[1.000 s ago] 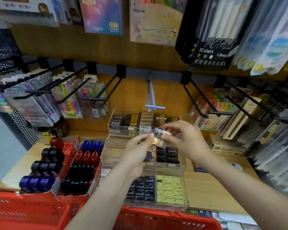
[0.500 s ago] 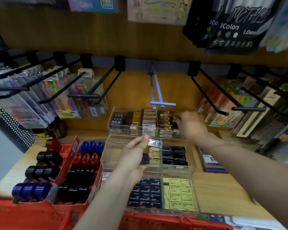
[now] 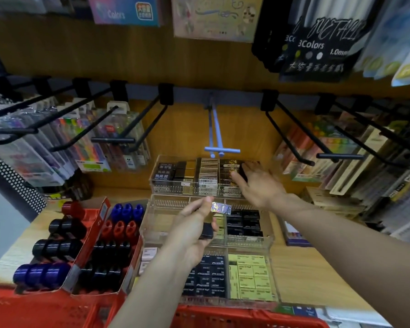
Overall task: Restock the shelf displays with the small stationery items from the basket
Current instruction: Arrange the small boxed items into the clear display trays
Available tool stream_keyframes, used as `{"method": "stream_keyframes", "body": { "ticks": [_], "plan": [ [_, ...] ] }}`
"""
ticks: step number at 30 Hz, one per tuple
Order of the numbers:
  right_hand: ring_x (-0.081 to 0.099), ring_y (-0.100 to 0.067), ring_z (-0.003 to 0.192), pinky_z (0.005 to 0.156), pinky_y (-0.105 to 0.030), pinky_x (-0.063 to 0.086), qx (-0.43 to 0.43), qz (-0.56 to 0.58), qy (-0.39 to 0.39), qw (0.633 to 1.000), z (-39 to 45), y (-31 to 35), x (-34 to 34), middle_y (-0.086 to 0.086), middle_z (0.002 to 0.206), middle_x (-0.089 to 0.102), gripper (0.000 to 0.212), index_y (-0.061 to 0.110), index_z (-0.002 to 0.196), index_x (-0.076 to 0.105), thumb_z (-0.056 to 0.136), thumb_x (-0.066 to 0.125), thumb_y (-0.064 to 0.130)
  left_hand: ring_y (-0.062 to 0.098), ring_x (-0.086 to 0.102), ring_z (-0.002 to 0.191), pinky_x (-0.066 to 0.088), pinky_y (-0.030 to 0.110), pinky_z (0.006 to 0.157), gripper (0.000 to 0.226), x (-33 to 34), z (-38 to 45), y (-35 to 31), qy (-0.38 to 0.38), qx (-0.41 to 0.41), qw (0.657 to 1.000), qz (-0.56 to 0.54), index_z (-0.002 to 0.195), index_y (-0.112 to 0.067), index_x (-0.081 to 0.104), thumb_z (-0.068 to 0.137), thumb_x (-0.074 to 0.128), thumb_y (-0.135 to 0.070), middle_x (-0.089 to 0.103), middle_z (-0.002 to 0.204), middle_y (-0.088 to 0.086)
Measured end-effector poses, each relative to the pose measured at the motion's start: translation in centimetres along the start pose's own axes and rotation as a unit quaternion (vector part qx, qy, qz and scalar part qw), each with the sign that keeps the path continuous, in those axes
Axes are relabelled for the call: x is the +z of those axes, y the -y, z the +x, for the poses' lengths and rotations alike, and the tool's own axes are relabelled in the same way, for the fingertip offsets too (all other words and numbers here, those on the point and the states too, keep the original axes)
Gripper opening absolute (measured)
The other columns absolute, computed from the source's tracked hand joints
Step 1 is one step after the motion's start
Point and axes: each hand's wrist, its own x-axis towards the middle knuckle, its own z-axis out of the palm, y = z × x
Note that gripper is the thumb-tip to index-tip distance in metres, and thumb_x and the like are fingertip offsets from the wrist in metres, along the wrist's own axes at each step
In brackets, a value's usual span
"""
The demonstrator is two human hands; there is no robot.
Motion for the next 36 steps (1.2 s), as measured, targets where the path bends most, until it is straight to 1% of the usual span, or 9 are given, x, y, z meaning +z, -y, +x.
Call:
{"method": "stream_keyframes", "body": {
  "ticks": [3, 5, 8, 11, 14, 20, 25, 32, 36],
  "plan": [
    [0.014, -0.018, 0.15, 0.122, -0.046, 0.01, -0.048, 0.066, -0.047, 0.996, -0.8, -0.4, -0.4, 0.001, 0.162, 0.021, 0.058, 0.019, 0.152, 0.032, 0.104, 0.021, 0.05, 0.014, 0.057, 0.06, 0.05, 0.023, 0.047, 0.013, 0.1, 0.1, 0.0, -0.003, 0.001, 1.0, -0.001, 0.097, -0.02, 0.077, 0.085, 0.072, -0.018, 0.068, 0.107, 0.011],
    [0.037, -0.011, 0.139, 0.118, -0.038, 0.029, -0.126, 0.157, -0.12, 0.972, -2.7, -0.4, -0.3, 0.002, 0.151, 0.042, 0.046, 0.023, 0.143, 0.045, 0.104, 0.035, 0.044, 0.014, 0.057, 0.059, 0.05, 0.023, 0.046, 0.013, 0.2, 0.1, -0.1, 0.0, 0.002, 1.0, 0.004, 0.096, -0.021, 0.077, 0.084, 0.073, -0.019, 0.07, 0.102, 0.01],
    [0.06, 0.006, 0.103, 0.087, -0.017, 0.054, -0.21, 0.271, -0.084, 0.936, -5.9, 0.2, -0.4, 0.016, 0.125, 0.056, 0.048, 0.038, 0.131, 0.054, 0.088, 0.06, 0.058, 0.015, 0.057, 0.062, 0.05, 0.023, 0.046, 0.016, 0.7, 0.2, -0.7, -0.003, 0.005, 1.0, -0.011, 0.099, -0.019, 0.076, 0.084, 0.073, -0.019, 0.069, 0.105, 0.013],
    [0.064, 0.0, 0.085, 0.076, -0.018, 0.056, -0.234, 0.28, -0.105, 0.925, -6.9, 0.2, -0.1, 0.013, 0.107, 0.061, 0.041, 0.027, 0.118, 0.068, 0.079, 0.079, 0.03, 0.017, 0.058, 0.062, 0.051, 0.021, 0.047, 0.012, 1.6, 0.1, -1.4, -0.008, 0.011, 1.0, -0.015, 0.096, -0.018, 0.076, 0.084, 0.073, -0.02, 0.067, 0.106, 0.014],
    [0.064, -0.002, 0.083, 0.079, -0.02, 0.056, -0.216, 0.284, -0.149, 0.922, -6.8, 0.3, -0.6, 0.008, 0.1, 0.066, 0.032, 0.017, 0.11, 0.073, 0.079, 0.08, 0.014, 0.017, 0.057, 0.064, 0.051, 0.021, 0.047, 0.011, 2.2, -0.2, -1.3, 0.005, 0.018, 1.0, -0.009, 0.093, -0.018, 0.077, 0.082, 0.075, -0.021, 0.066, 0.11, 0.012],
    [0.058, 0.004, 0.087, 0.076, 0.001, 0.042, -0.136, 0.186, -0.185, 0.955, -5.4, -1.0, -1.2, 0.012, 0.109, 0.06, 0.031, 0.023, 0.121, 0.066, 0.09, 0.068, 0.023, 0.017, 0.054, 0.07, 0.051, 0.023, 0.047, 0.03, 1.4, -0.1, -1.6, 0.012, -0.009, 0.999, -0.032, 0.114, -0.014, 0.069, 0.085, 0.069, -0.022, 0.062, 0.101, 0.013],
    [0.065, -0.016, 0.098, 0.091, -0.029, 0.054, -0.019, 0.148, -0.168, 0.974, -1.9, -1.6, -1.5, -0.007, 0.114, 0.068, 0.031, 0.012, 0.122, 0.065, 0.093, 0.066, 0.02, 0.025, 0.055, 0.083, 0.054, 0.028, 0.057, 0.043, 0.5, -0.1, -2.4, 0.006, -0.057, 0.995, -0.082, 0.12, -0.009, 0.062, 0.08, 0.076, -0.013, 0.052, 0.118, 0.023],
    [0.063, -0.009, 0.069, 0.065, -0.028, 0.056, -0.011, 0.154, -0.164, 0.974, -1.6, 0.1, -0.7, 0.006, 0.084, 0.071, 0.048, 0.021, 0.127, 0.059, 0.09, 0.062, 0.051, 0.021, 0.052, 0.075, 0.053, 0.023, 0.051, 0.022, 0.7, -0.1, -2.1, 0.031, -0.071, 0.993, -0.087, 0.113, -0.005, 0.064, 0.091, 0.064, -0.005, 0.052, 0.119, 0.022],
    [0.068, -0.012, 0.089, 0.081, -0.025, 0.055, -0.053, 0.146, -0.166, 0.974, -1.1, -0.3, -1.7, 0.001, 0.111, 0.071, 0.03, 0.027, 0.127, 0.059, 0.097, 0.056, 0.021, 0.019, 0.052, 0.071, 0.052, 0.023, 0.049, 0.016, 0.7, -0.1, -1.2, 0.039, -0.086, 0.992, -0.088, 0.109, -0.005, 0.064, 0.093, 0.059, -0.003, 0.053, 0.112, 0.021]
  ]
}}
